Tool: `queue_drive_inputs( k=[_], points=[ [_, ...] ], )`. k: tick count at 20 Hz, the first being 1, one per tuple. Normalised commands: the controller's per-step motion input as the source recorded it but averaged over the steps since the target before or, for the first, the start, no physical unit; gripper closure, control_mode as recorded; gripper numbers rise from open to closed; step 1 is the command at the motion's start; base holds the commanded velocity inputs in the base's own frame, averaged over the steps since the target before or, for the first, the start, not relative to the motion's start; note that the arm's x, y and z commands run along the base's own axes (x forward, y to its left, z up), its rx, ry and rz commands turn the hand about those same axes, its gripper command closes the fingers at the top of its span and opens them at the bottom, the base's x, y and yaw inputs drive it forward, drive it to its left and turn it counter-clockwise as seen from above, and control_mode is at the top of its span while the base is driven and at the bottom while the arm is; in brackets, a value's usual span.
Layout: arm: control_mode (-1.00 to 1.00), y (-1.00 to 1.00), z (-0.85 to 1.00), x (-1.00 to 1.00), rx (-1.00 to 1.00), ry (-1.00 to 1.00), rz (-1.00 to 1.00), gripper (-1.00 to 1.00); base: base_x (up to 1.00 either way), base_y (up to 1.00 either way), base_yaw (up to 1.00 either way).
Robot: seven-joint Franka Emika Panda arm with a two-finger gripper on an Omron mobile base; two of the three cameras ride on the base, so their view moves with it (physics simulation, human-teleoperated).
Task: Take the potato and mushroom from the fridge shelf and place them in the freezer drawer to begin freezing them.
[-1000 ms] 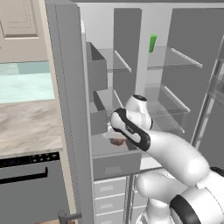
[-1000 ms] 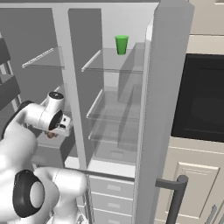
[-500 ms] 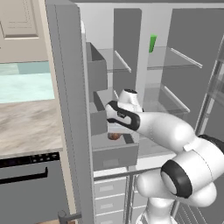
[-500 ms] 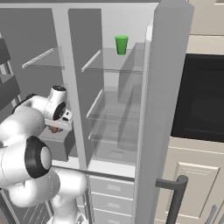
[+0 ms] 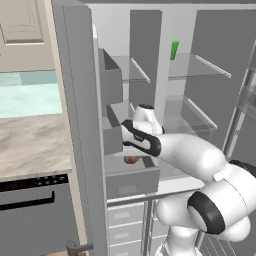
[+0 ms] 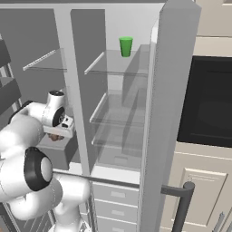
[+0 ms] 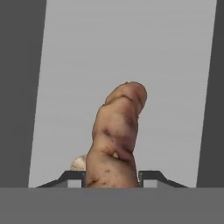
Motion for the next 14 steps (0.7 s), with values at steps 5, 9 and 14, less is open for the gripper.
queue_drive_inputs(
  k=[5,9,14],
  points=[
    [-1.00,0.03,-0.58,0.00,0.00,0.09,0.00,-1.00,0.00,0.00,0.00],
    [-1.00,0.02,-0.58,-0.20,0.00,0.08,0.00,-1.00,0.00,0.00,0.00],
    [-1.00,0.00,-0.40,-0.27,0.00,0.06,0.00,-1.00,0.00,0.00,0.00]
  ],
)
